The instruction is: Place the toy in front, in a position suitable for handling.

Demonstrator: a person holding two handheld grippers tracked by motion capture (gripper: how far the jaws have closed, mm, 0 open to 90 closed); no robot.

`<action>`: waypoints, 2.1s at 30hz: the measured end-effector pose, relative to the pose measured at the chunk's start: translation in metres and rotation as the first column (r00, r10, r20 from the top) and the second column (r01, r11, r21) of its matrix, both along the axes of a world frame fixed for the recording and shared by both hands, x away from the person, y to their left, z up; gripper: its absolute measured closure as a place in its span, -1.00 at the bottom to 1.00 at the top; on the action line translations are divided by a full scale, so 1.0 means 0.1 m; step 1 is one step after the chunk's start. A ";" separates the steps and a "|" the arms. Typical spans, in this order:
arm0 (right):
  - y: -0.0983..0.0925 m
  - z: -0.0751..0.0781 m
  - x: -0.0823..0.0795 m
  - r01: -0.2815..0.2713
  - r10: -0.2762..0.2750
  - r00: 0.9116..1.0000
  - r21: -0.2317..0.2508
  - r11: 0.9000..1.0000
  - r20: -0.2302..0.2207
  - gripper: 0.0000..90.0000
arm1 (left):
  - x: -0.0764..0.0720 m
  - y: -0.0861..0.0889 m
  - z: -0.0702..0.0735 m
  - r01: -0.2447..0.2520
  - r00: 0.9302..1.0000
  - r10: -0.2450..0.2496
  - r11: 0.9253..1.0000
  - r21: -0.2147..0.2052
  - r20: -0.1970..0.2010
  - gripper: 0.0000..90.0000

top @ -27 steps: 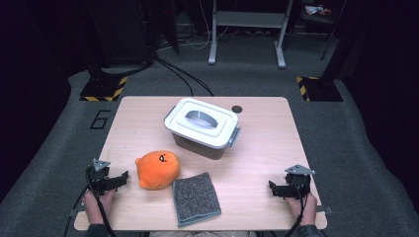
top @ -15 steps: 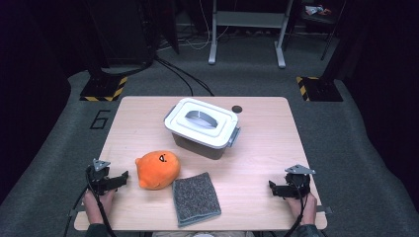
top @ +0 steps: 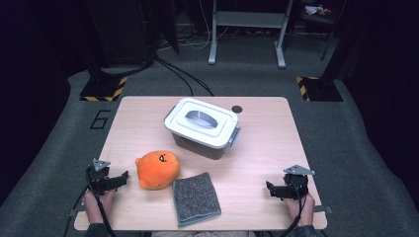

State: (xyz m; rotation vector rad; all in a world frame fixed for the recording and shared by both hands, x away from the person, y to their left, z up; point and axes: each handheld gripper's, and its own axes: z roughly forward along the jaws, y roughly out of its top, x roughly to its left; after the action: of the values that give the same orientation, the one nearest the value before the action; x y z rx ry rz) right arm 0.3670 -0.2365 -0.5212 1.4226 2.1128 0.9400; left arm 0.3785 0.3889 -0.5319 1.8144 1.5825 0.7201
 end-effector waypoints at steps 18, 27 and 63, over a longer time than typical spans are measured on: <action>0.57 0.29 -0.13 -0.155 0.155 0.988 0.011 0.988 0.005 -0.97 | 0.00 0.00 0.00 -0.001 1.000 0.001 1.000 0.000 0.001 -0.71; 0.86 0.32 -0.15 -0.241 0.241 0.970 0.010 0.971 -0.008 -0.96 | 0.00 0.00 0.00 0.000 1.000 0.000 1.000 0.000 0.000 -0.71; 2.19 0.25 -0.15 -0.554 0.551 0.831 -0.040 0.831 -0.076 -0.96 | 0.00 0.00 0.00 -0.001 1.000 0.001 1.000 0.001 -0.002 -0.71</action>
State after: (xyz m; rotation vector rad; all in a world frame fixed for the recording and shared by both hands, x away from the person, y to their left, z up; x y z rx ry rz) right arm 0.3518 -0.0176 -0.4965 0.8120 2.6419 1.0245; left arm 0.3784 0.3889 -0.5317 1.8164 1.5845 0.7197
